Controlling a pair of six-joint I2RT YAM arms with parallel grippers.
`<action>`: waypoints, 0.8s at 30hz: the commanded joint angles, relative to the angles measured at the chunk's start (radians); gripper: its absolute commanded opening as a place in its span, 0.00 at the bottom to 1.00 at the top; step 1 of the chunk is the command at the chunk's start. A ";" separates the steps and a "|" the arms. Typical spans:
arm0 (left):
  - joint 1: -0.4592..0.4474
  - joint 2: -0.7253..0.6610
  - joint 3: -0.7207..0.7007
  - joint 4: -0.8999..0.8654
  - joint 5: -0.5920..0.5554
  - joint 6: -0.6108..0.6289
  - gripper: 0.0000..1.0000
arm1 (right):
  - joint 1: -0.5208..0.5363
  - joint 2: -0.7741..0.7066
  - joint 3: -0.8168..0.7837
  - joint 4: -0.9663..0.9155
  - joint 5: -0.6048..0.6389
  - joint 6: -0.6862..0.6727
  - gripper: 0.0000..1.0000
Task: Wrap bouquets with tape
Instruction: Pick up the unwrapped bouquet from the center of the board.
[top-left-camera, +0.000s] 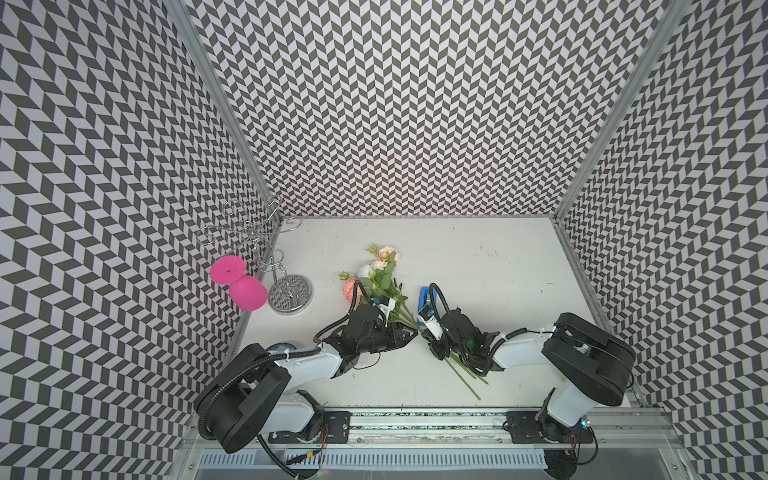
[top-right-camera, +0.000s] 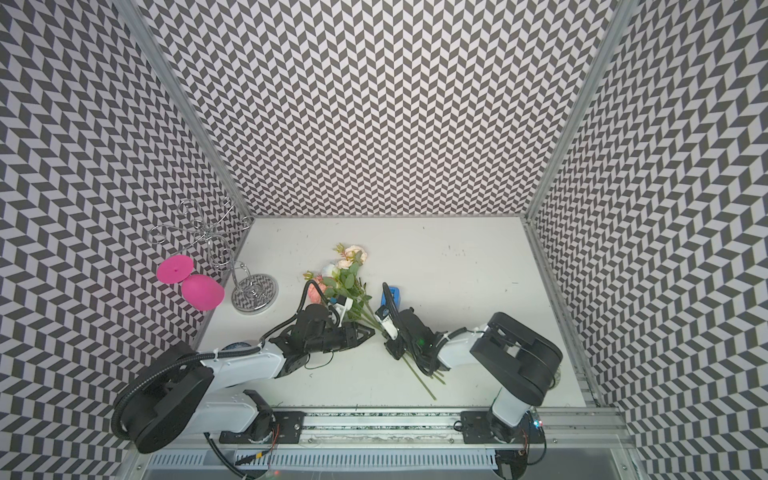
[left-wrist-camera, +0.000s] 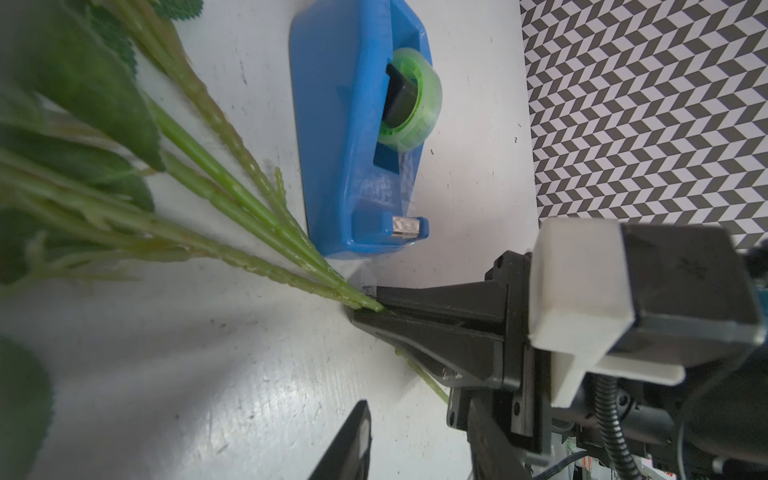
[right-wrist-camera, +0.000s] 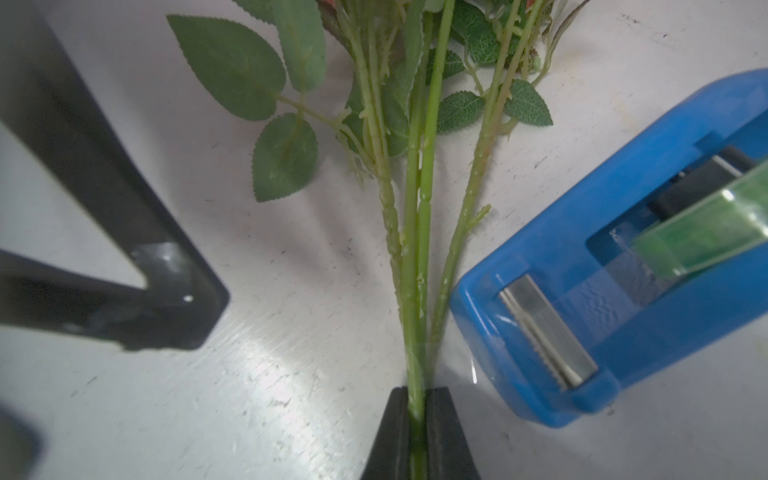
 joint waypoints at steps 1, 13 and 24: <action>0.011 0.060 0.005 0.104 0.017 -0.038 0.40 | -0.028 0.038 0.029 -0.079 -0.019 -0.039 0.00; -0.001 0.245 -0.007 0.388 -0.064 -0.229 0.70 | -0.047 -0.090 0.054 -0.073 -0.119 -0.055 0.00; -0.040 0.513 -0.023 0.820 -0.104 -0.396 0.68 | -0.018 -0.076 0.025 -0.056 -0.164 -0.061 0.00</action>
